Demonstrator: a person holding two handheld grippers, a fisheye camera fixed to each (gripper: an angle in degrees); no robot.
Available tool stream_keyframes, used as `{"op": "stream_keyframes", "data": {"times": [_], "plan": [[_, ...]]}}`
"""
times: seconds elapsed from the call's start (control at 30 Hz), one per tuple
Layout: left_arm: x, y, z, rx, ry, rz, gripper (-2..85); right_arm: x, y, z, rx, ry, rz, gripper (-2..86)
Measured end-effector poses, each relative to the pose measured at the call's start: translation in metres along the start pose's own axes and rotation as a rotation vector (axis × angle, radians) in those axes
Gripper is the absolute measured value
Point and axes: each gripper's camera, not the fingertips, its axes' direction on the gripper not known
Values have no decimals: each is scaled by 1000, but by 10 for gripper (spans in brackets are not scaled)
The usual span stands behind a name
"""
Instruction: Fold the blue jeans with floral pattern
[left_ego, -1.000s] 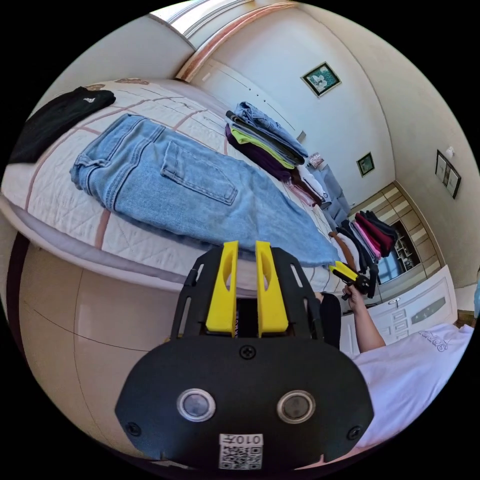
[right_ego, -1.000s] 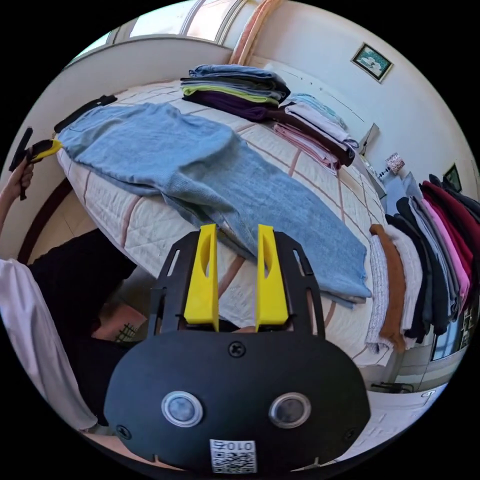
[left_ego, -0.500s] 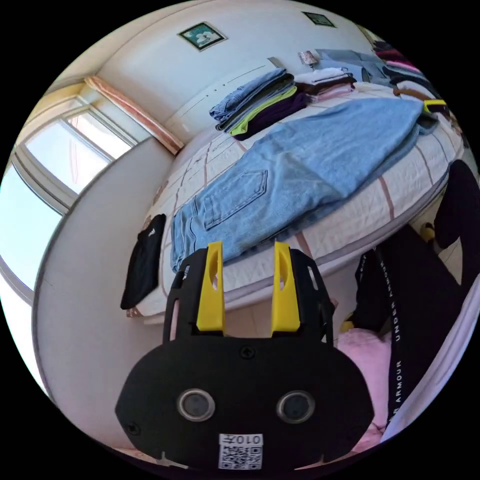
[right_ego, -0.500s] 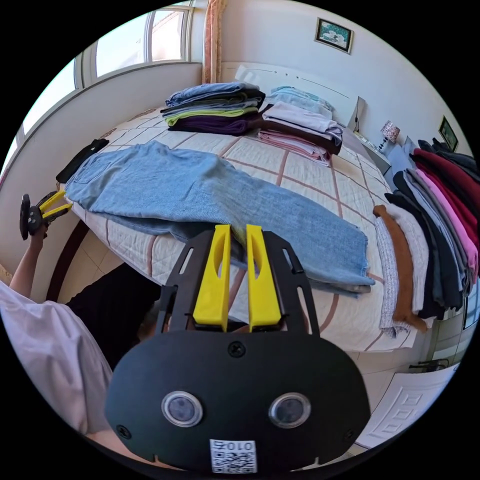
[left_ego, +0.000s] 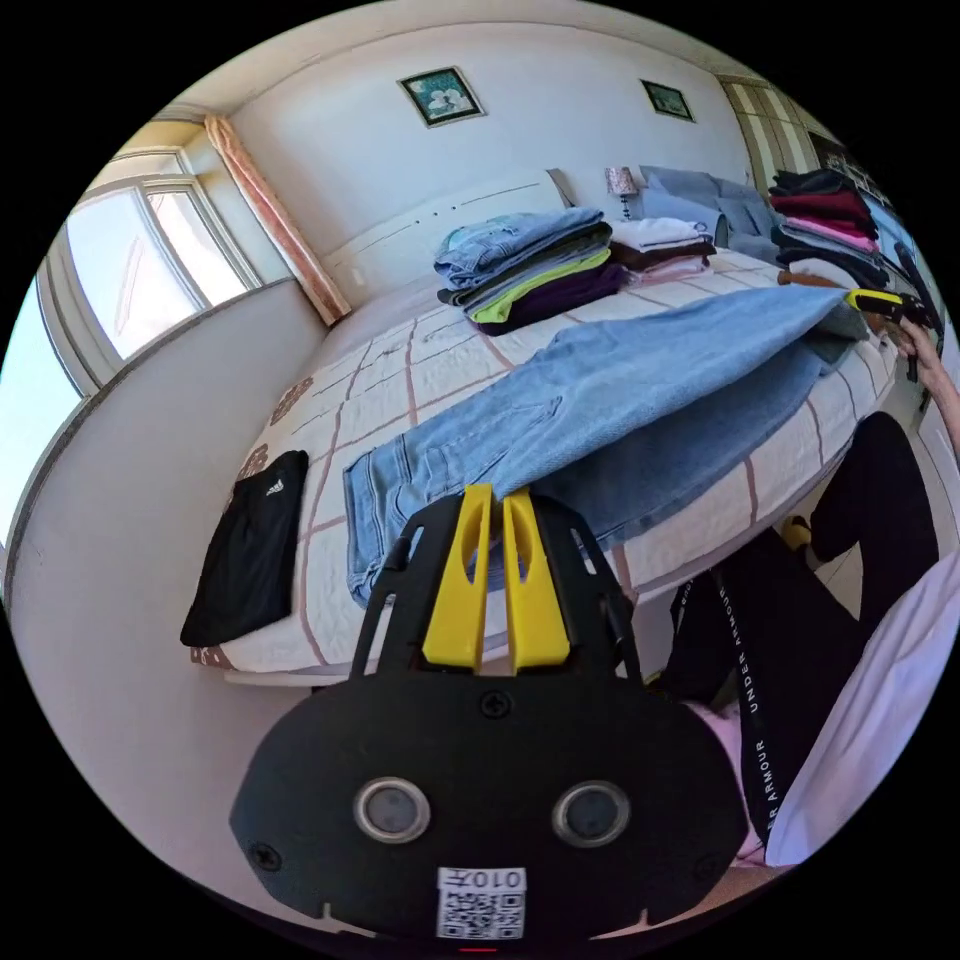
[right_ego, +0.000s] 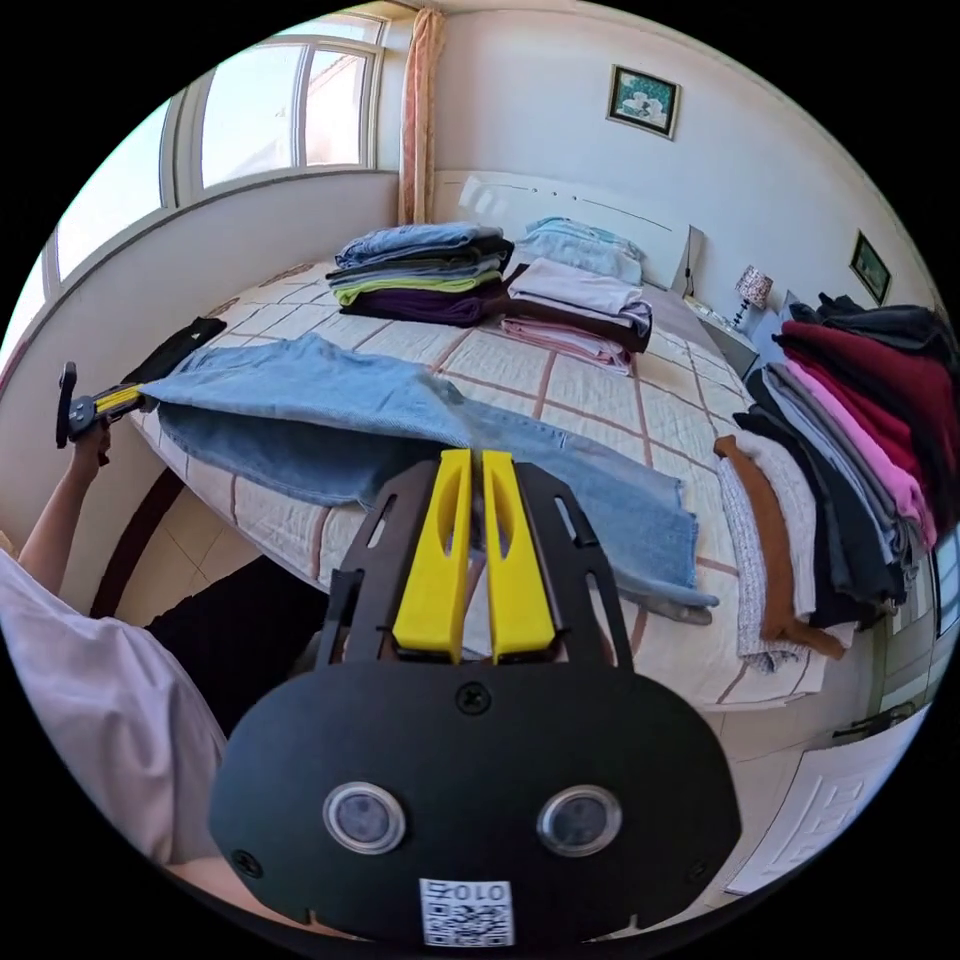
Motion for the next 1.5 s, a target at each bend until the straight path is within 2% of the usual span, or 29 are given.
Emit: {"op": "stream_keyframes", "data": {"times": [0.3, 0.43, 0.6, 0.7, 0.77, 0.8, 0.83, 0.9, 0.93, 1.0, 1.07, 1.13, 1.17, 1.27, 1.4, 1.5], "plan": [[20, -45, -177, 387, -266, -73, -2, -22, 1, -179, 459, 228, -33, 27], [14, -52, -232, 512, -243, -44, -2, -27, 5, -236, 575, 336, -85, 31], [-24, -82, -233, 567, -158, -24, -1, -31, -20, -248, 605, 473, -178, 34], [-65, -149, -197, 491, -159, 15, 2, -22, -77, -217, 575, 540, -268, 35], [-105, -210, -148, 363, -86, -10, 6, 14, -157, -169, 456, 404, -301, 36], [-134, -252, -101, 230, 6, -32, 11, 26, -180, -153, 397, 336, -285, 37], [-161, -283, -48, 72, 123, -69, 17, 48, -219, -121, 259, 220, -238, 41], [-184, -300, 5, -110, 268, -128, 26, 64, -252, -82, 82, 143, -180, 44], [-183, -294, 6, -64, 301, -132, 29, 60, -256, -70, 26, 141, -166, 41], [-176, -270, -9, 46, 280, -129, 35, 51, -234, -70, 126, 208, -146, 32], [-173, -233, -13, 31, 228, -151, 42, 54, -179, -64, 293, 443, -35, 26], [-183, -166, -6, -29, 264, -230, 48, 75, -141, -50, 271, 546, 46, 22], [-188, -149, -4, -49, 280, -269, 49, 97, -118, -40, 180, 488, 90, 22], [-212, -66, 0, -122, 341, -449, 55, 149, -58, -26, 89, 256, 238, 28], [-254, 25, -3, -44, 431, -804, 64, 185, 12, -13, 92, 177, 409, 68], [-278, 50, 3, 5, 484, -939, 73, 210, 51, 4, 59, 152, 552, 110]]}}
